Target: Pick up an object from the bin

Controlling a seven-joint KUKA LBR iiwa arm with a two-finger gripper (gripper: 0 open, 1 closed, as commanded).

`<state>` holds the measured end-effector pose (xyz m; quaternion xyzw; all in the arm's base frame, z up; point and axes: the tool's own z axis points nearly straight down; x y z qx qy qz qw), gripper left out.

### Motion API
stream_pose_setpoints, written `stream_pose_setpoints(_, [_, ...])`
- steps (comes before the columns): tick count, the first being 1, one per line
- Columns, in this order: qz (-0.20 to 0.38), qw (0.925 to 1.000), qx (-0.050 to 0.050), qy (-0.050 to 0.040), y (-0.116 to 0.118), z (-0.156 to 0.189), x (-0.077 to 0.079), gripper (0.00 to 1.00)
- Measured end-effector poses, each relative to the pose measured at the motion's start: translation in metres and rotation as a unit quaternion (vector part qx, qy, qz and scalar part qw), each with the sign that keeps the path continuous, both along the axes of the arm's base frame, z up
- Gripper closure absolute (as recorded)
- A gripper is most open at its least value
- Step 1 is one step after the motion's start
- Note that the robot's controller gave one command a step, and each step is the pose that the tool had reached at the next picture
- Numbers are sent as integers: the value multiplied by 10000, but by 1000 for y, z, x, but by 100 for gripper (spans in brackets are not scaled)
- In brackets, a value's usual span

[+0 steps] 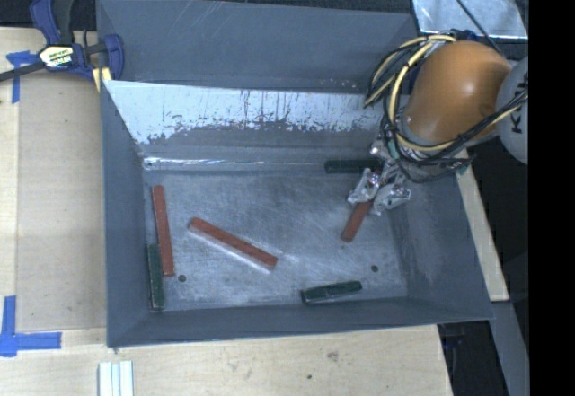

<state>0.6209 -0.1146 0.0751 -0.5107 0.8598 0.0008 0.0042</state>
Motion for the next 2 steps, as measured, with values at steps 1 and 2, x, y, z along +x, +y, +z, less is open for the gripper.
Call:
stream_pose_setpoints(1, [-4, 10000, 0, 2, 0, 0, 0, 100])
stream_pose_setpoints(2, [267, 9996, -36, -30, -7, 191, 1, 100])
